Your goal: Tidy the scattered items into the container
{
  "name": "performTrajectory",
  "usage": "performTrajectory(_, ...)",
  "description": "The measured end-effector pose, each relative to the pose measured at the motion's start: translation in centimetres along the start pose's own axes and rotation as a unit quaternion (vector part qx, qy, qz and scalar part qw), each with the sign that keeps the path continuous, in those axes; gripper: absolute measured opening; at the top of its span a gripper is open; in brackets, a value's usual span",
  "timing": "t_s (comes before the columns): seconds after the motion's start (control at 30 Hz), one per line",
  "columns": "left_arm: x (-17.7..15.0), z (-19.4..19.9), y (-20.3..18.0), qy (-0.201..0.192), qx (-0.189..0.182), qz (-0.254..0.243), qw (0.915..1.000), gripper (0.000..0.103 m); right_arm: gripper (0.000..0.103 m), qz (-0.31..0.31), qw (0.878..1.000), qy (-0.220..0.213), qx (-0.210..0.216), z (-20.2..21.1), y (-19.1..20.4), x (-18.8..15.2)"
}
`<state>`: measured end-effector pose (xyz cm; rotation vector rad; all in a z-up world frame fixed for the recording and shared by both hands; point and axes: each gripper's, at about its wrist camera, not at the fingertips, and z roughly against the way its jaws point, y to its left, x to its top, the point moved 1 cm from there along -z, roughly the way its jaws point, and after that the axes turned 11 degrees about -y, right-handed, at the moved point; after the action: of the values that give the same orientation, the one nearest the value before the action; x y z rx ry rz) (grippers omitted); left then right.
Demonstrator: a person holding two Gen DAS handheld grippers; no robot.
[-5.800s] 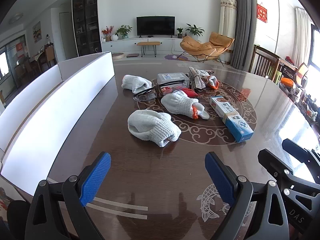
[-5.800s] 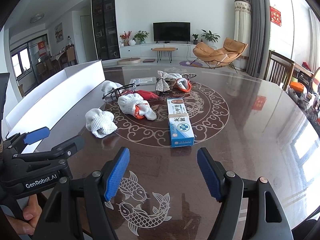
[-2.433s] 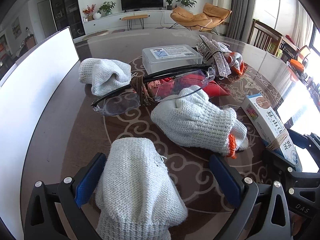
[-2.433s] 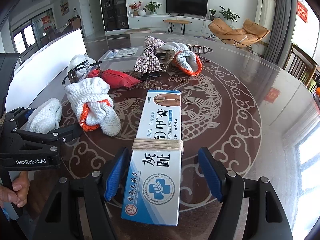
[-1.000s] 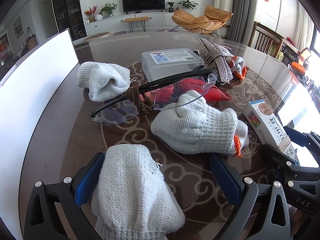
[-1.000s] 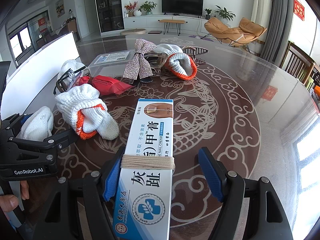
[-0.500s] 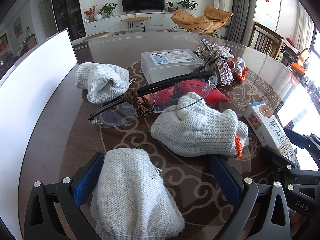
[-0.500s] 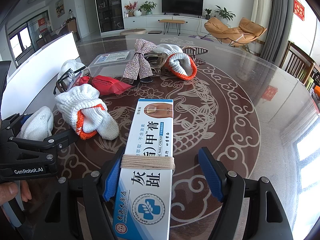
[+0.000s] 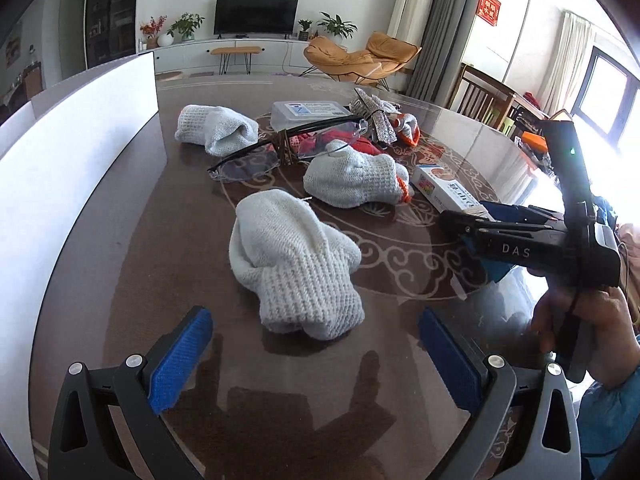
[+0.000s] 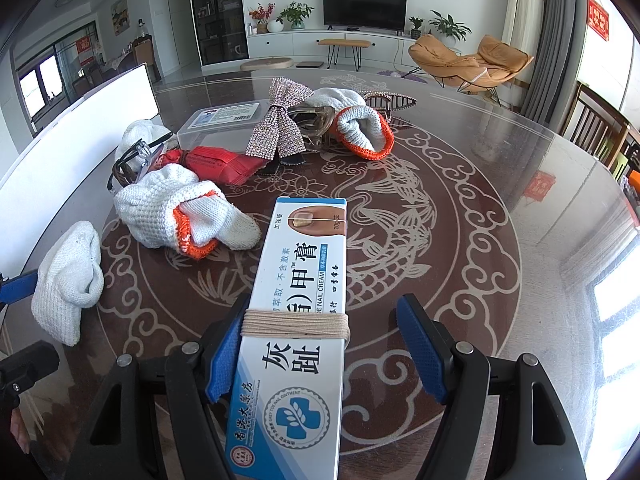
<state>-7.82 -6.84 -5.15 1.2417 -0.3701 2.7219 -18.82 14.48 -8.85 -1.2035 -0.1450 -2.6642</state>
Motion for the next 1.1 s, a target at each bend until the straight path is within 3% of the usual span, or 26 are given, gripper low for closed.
performTrajectory(0.2, 0.6, -0.7, 0.6, 0.004, 0.005, 0.035, 0.9994, 0.103, 0.074, 0.0, 1.0, 0.0, -0.003, 1.5, -0.4, -1.4)
performTrajectory(0.37, 2.7, -4.2, 1.1, 0.019, 0.03, 0.044, 0.9984, 0.103, 0.074, -0.005, 1.0, 0.0, -0.006, 3.9, -1.5, -3.4)
performTrajectory(0.5, 3.2, -5.3, 0.5, 0.023, 0.059, 0.015, 0.9979, 0.103, 0.073, -0.005, 1.0, 0.0, -0.01, 4.2, -1.6, -3.8)
performTrajectory(0.6, 2.8, -5.9, -0.9, 0.037, 0.09, -0.039, 0.9945, 0.103, 0.073, -0.005, 1.0, 0.0, -0.011, 4.3, -1.6, -3.8)
performTrajectory(0.93, 3.5, -6.7, -0.6, 0.029, 0.124, -0.004, 0.9919, 0.103, 0.073, -0.005, 1.0, 0.0, -0.011, 4.3, -1.6, -3.8)
performTrajectory(1.1, 3.6, -6.7, -0.5, 0.033, 0.117, -0.009, 0.9925, 0.103, 0.073, -0.006, 1.0, 0.0, -0.01, 4.3, -1.6, -3.8)
